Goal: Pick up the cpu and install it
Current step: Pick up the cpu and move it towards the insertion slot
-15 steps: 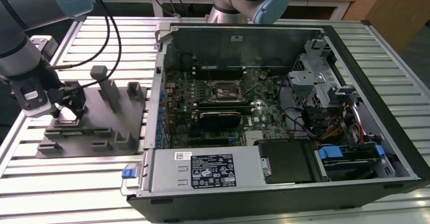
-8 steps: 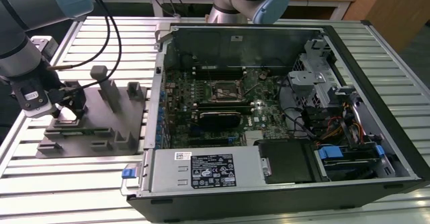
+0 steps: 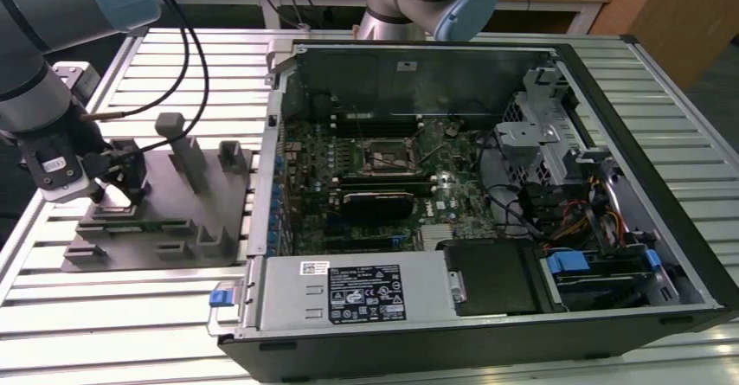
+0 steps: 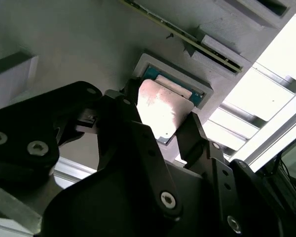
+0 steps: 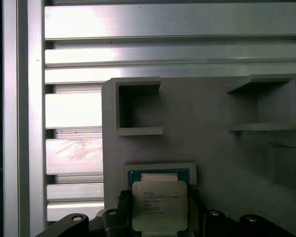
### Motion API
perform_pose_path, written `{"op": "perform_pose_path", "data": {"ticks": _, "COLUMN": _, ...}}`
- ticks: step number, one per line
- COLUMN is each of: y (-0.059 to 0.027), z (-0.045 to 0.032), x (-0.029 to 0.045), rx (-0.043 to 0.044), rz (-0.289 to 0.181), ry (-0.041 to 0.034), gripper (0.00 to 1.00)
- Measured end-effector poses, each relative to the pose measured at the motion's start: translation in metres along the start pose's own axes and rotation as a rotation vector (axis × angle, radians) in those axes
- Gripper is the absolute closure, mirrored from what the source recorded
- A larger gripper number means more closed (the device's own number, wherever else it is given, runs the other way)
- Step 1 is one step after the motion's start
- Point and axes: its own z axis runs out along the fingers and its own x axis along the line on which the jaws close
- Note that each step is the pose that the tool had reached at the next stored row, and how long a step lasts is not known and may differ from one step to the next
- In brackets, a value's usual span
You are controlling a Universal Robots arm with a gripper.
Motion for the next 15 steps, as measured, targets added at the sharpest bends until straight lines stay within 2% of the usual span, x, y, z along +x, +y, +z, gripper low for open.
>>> {"op": "perform_pose_path", "data": {"ticks": 9, "y": 0.0000, "z": 0.0001, "x": -0.0001, "rx": -0.0003, "rz": 0.000, "ry": -0.0003, "gripper": 0.46}}
{"op": "perform_pose_path", "data": {"ticks": 15, "y": 0.0005, "z": -0.0082, "x": -0.0002, "rx": -0.0002, "rz": 0.000, "ry": -0.0003, "gripper": 0.46}}
